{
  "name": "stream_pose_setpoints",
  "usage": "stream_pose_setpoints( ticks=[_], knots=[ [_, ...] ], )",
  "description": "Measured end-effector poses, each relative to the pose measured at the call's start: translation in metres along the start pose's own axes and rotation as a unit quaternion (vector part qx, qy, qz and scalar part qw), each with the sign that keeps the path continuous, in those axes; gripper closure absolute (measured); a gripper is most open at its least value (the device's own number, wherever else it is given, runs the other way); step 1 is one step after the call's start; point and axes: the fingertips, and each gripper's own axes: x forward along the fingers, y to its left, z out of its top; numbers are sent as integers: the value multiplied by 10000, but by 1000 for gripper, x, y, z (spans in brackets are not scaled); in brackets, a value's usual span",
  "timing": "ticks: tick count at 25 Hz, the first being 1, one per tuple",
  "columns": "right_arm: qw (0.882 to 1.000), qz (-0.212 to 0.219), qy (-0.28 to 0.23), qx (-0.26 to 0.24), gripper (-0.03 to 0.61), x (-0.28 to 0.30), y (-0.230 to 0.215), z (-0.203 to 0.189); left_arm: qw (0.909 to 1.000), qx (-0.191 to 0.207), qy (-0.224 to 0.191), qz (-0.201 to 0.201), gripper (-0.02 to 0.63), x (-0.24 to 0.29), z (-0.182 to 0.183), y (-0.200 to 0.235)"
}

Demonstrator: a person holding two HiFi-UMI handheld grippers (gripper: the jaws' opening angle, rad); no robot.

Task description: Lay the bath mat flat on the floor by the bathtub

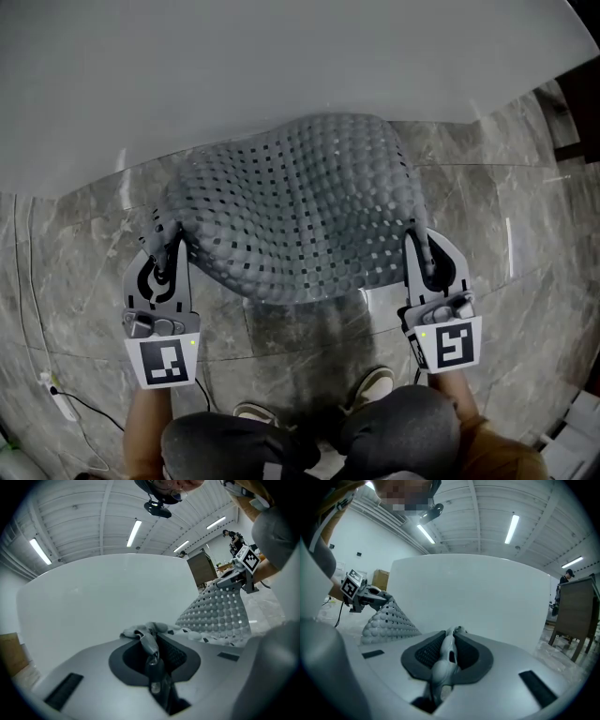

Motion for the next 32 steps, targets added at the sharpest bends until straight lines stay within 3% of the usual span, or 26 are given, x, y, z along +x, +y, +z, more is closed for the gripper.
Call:
stream_pose_setpoints(
  ticks=[10, 16, 24, 32],
  knots=[
    [10000, 56, -9, -79, 530, 33, -6, -29, 9956, 905, 56, 218, 568, 26, 2, 10],
    [9993, 117, 340, 61, 529, 48, -10, -62, 9958, 584, 690, 166, 566, 36, -50, 4],
    [9990, 96, 446, 5, 528, 56, -12, -73, 9958, 532, 730, 150, 565, 35, -54, -1],
    [9944, -23, 1059, 24, 497, 54, -21, -119, 9917, -326, 1242, 106, 557, 12, -115, -13]
  ],
)
